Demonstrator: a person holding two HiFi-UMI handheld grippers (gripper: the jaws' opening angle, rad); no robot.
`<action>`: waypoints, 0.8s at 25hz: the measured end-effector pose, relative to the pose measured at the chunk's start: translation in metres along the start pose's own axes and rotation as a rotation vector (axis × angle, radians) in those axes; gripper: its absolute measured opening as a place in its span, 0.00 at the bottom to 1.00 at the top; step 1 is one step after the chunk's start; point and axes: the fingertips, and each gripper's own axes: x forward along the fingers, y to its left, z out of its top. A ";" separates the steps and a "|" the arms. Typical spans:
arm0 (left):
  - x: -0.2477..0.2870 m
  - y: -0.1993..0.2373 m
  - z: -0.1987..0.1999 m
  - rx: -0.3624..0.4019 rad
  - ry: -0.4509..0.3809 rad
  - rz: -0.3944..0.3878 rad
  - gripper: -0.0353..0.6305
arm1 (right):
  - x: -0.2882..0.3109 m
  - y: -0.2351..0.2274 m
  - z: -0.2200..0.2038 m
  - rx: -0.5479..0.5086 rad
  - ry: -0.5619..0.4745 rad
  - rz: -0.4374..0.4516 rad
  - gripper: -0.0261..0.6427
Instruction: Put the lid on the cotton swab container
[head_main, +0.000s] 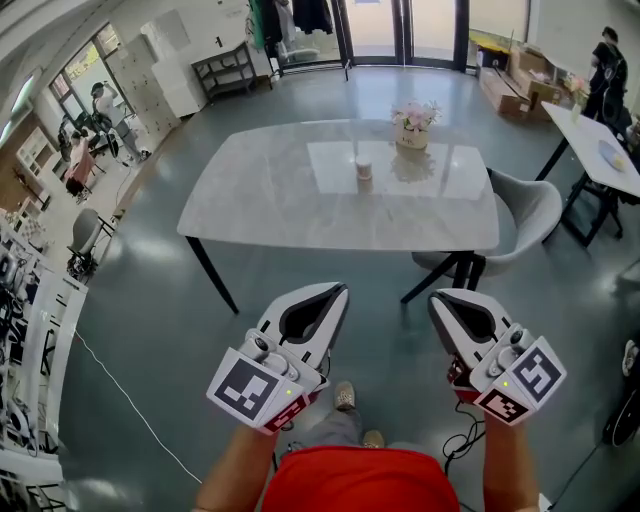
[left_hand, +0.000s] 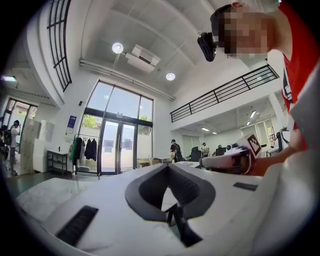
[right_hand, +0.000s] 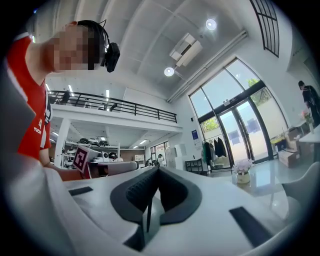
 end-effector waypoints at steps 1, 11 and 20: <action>0.004 0.005 -0.002 0.000 0.002 0.000 0.08 | 0.006 -0.005 -0.002 0.001 0.004 0.001 0.05; 0.063 0.089 -0.033 0.019 0.005 -0.006 0.08 | 0.080 -0.074 -0.017 -0.006 0.044 -0.015 0.05; 0.125 0.188 -0.070 -0.013 0.121 -0.035 0.07 | 0.172 -0.150 -0.027 0.002 0.067 -0.055 0.05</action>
